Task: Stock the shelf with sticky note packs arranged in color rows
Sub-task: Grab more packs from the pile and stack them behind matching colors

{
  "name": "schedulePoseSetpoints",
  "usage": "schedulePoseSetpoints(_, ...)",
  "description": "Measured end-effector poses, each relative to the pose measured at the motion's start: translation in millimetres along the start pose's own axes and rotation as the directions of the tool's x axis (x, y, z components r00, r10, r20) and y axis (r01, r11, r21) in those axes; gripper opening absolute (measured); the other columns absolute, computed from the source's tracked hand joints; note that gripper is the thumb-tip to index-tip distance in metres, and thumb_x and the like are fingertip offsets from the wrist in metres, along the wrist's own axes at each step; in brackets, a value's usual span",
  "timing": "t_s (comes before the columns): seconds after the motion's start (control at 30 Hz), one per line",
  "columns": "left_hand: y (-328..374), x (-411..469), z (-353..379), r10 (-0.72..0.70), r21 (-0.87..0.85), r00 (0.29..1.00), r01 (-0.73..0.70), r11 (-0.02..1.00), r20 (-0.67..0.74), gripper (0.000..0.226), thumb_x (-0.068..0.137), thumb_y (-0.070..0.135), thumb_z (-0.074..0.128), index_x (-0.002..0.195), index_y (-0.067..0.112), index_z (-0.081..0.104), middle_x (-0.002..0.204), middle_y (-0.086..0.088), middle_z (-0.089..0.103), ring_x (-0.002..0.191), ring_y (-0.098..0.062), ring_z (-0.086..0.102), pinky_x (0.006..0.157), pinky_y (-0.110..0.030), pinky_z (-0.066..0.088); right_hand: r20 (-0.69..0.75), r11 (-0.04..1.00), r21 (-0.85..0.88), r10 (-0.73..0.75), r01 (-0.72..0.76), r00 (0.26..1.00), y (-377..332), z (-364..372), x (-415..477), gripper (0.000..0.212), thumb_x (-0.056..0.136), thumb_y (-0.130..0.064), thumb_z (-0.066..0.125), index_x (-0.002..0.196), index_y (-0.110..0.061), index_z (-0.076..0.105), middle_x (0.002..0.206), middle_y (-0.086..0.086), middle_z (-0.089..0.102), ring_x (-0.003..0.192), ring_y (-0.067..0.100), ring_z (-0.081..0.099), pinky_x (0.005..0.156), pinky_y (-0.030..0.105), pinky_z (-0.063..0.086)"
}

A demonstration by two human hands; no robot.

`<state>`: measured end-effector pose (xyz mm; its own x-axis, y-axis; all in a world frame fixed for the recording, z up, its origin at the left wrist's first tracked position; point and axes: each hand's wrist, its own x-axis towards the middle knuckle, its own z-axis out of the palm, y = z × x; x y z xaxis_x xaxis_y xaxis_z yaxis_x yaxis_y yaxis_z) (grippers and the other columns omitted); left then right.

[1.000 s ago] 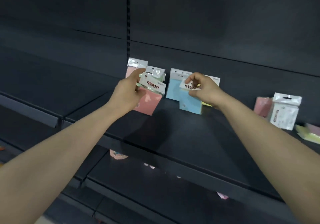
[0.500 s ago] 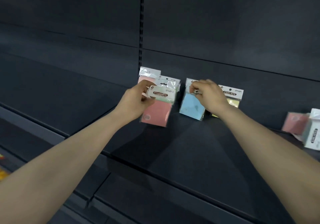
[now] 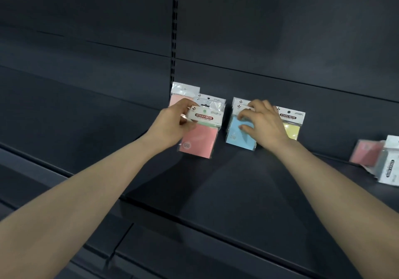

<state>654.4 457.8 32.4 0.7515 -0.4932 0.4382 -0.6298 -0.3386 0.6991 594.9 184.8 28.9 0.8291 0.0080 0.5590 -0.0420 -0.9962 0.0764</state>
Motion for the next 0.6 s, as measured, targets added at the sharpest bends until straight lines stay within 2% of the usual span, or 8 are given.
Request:
schedulePoseSetpoints(0.1,0,2,0,0.006,-0.007,1.000,-0.006,1.000,0.007,0.034,0.087,0.011,0.065,0.110,0.033,0.053,0.105,0.013,0.064,0.084,-0.003,0.066,0.077,-0.027,0.056,-0.023,1.000,-0.025,-0.005,0.005,1.000,1,-1,0,0.019,0.079,-0.028,0.074,0.098,-0.024,0.070,0.123,0.003,0.053,0.113,0.029,0.046,0.090,0.038,0.031)
schedulePoseSetpoints(0.17,-1,4,-1,0.012,-0.004,1.000,-0.012,1.000,0.005,0.033,0.088,0.011,0.064,0.111,0.032,0.053,0.105,0.013,0.064,0.085,-0.003,0.066,0.078,-0.027,0.056,-0.109,1.000,0.018,0.004,-0.002,0.994,-2,-5,2,0.018,0.083,-0.029,0.069,0.101,-0.023,0.070,0.121,0.002,0.054,0.111,0.028,0.048,0.088,0.035,0.030)
schedulePoseSetpoints(0.27,-3,7,-2,0.007,-0.009,1.000,-0.007,1.000,0.003,0.034,0.087,0.011,0.065,0.113,0.030,0.054,0.109,0.010,0.065,0.087,-0.004,0.066,0.077,-0.022,0.055,-0.175,0.961,0.275,0.028,0.022,0.984,-18,-24,8,0.020,0.092,-0.035,0.059,0.106,-0.025,0.068,0.111,-0.004,0.059,0.104,0.020,0.054,0.090,0.033,0.038)
schedulePoseSetpoints(0.37,-4,10,-4,0.027,-0.033,1.000,-0.027,0.999,-0.011,0.031,0.085,0.008,0.066,0.109,0.026,0.056,0.107,0.006,0.065,0.085,-0.007,0.064,0.072,-0.016,0.053,0.039,0.867,0.498,0.000,-0.019,0.999,-47,-45,14,0.025,0.087,-0.050,0.063,0.107,-0.035,0.066,0.102,-0.015,0.064,0.100,0.002,0.058,0.087,0.023,0.045)
schedulePoseSetpoints(0.43,-6,13,-6,0.038,-0.045,0.999,-0.039,0.998,-0.009,0.031,0.084,0.008,0.067,0.106,0.026,0.056,0.105,0.007,0.065,0.084,-0.005,0.062,0.068,-0.008,0.048,0.181,0.860,0.508,-0.053,-0.047,0.982,-65,-49,18,0.039,0.076,-0.055,0.073,0.109,-0.036,0.065,0.099,-0.017,0.067,0.095,0.000,0.059,0.083,0.019,0.046)
schedulePoseSetpoints(0.47,-9,14,-8,0.043,-0.046,0.999,-0.043,0.998,0.005,0.031,0.084,0.008,0.068,0.105,0.027,0.056,0.104,0.008,0.065,0.085,-0.004,0.062,0.068,-0.006,0.047,0.214,0.874,0.484,-0.074,-0.040,0.974,-72,-48,21,0.040,0.072,-0.053,0.077,0.106,-0.035,0.067,0.096,-0.017,0.068,0.090,0.001,0.060,0.081,0.021,0.047)
schedulePoseSetpoints(0.53,-17,19,-16,0.074,-0.047,0.996,-0.071,0.996,0.051,0.032,0.083,0.011,0.071,0.103,0.031,0.057,0.104,0.011,0.065,0.088,-0.004,0.063,0.071,-0.008,0.049,0.239,0.893,0.450,-0.083,-0.034,0.968,-85,-47,27,0.025,0.071,-0.043,0.082,0.088,-0.030,0.070,0.079,-0.011,0.069,0.074,0.005,0.060,0.073,0.030,0.048)
schedulePoseSetpoints(0.6,-30,25,-30,0.115,-0.059,0.990,-0.110,0.992,0.086,0.031,0.082,0.016,0.072,0.105,0.032,0.060,0.102,0.012,0.065,0.089,-0.004,0.064,0.079,-0.016,0.052,0.261,0.887,0.453,-0.035,-0.090,0.965,-96,-46,36,0.015,0.071,-0.035,0.083,0.075,-0.025,0.072,0.069,-0.001,0.069,0.063,0.012,0.055,0.065,0.032,0.048)
